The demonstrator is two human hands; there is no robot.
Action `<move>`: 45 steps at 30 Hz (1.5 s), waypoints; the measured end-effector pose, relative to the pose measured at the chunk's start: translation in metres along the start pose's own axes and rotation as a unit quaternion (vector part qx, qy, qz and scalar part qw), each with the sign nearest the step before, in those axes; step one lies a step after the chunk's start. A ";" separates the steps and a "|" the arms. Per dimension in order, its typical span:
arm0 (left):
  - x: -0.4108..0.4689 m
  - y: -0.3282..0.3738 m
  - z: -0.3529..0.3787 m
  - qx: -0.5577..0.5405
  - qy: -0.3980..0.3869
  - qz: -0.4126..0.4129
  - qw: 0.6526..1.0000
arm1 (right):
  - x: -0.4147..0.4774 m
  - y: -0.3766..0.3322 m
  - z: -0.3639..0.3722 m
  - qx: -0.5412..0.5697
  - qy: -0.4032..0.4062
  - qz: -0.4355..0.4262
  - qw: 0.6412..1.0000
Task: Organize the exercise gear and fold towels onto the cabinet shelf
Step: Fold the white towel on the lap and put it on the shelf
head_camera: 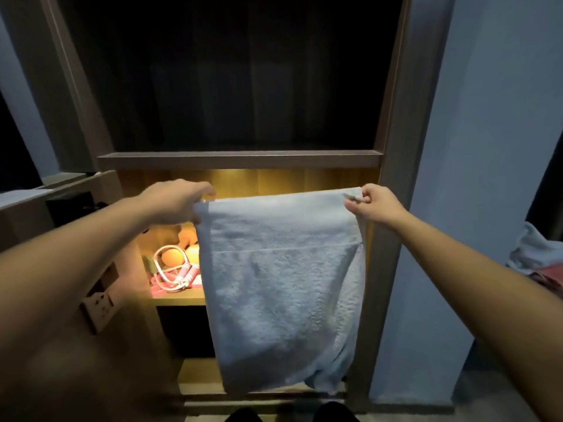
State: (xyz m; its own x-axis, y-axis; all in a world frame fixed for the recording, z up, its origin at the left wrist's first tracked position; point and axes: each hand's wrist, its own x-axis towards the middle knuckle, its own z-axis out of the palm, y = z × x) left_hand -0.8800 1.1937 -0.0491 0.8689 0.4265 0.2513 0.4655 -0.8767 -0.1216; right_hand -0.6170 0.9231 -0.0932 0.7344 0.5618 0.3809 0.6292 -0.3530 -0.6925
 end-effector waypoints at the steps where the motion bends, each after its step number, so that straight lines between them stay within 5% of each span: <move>1: 0.001 0.003 -0.002 0.008 0.030 -0.003 1.000 | 0.001 -0.004 -0.002 0.009 0.017 -0.005 1.000; 3: 0.004 0.007 -0.007 0.027 0.060 0.000 0.998 | 0.006 -0.008 -0.011 0.028 0.028 -0.005 0.999; 6: 0.006 0.006 -0.016 0.035 -0.048 0.034 0.998 | 0.010 -0.008 -0.019 0.014 -0.097 0.030 0.995; 10: 0.019 0.008 -0.028 0.034 0.061 0.031 0.997 | 0.029 -0.017 -0.025 0.015 0.030 0.039 0.999; 13: 0.026 0.008 -0.027 0.086 -0.003 0.011 0.996 | 0.034 -0.023 -0.030 0.023 -0.059 0.058 0.996; 18: 0.033 0.002 -0.022 0.134 -0.051 -0.009 0.990 | 0.033 -0.022 -0.022 0.000 -0.038 0.012 0.999; 24: 0.025 -0.004 -0.009 0.082 -0.022 -0.018 0.996 | 0.036 -0.023 -0.019 0.016 -0.049 0.002 0.999; 26: 0.023 -0.011 -0.013 -0.052 -0.017 -0.018 0.998 | 0.037 -0.024 -0.023 0.047 -0.031 -0.011 0.998; 28: 0.023 -0.016 -0.014 -0.258 0.064 -0.031 0.964 | 0.040 -0.025 -0.027 0.138 0.027 -0.038 0.989; 31: 0.026 -0.005 -0.001 -0.576 0.125 -0.078 0.804 | 0.047 -0.028 -0.018 0.159 0.065 -0.010 0.985; 33: 0.031 0.003 0.015 -0.551 0.128 -0.109 0.817 | 0.049 -0.022 -0.007 0.047 0.039 0.010 0.998; 34: 0.036 0.003 0.021 -0.520 0.166 -0.114 0.830 | 0.053 -0.018 -0.006 0.046 0.059 -0.005 0.997; 36: 0.042 0.001 0.022 -0.537 0.231 -0.114 0.803 | 0.055 -0.019 -0.011 0.118 0.114 -0.034 0.986; 38: 0.048 0.004 0.024 -0.553 0.220 -0.141 0.791 | 0.059 -0.019 -0.011 0.121 0.120 -0.020 0.985; 40: 0.053 0.010 0.032 -0.516 0.208 -0.163 0.815 | 0.059 -0.014 0.000 0.086 0.113 0.012 0.990; 45: 0.049 0.011 0.040 -0.517 0.271 -0.157 0.796 | 0.048 -0.012 0.005 0.131 0.139 -0.042 0.981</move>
State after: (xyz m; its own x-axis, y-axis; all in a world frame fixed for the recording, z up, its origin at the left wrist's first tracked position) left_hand -0.8258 1.2137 -0.0763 0.4053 0.7481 0.5255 0.0139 -0.5798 0.8147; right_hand -0.5907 0.9578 -0.0698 0.7465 0.3413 0.5712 0.6306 -0.0887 -0.7710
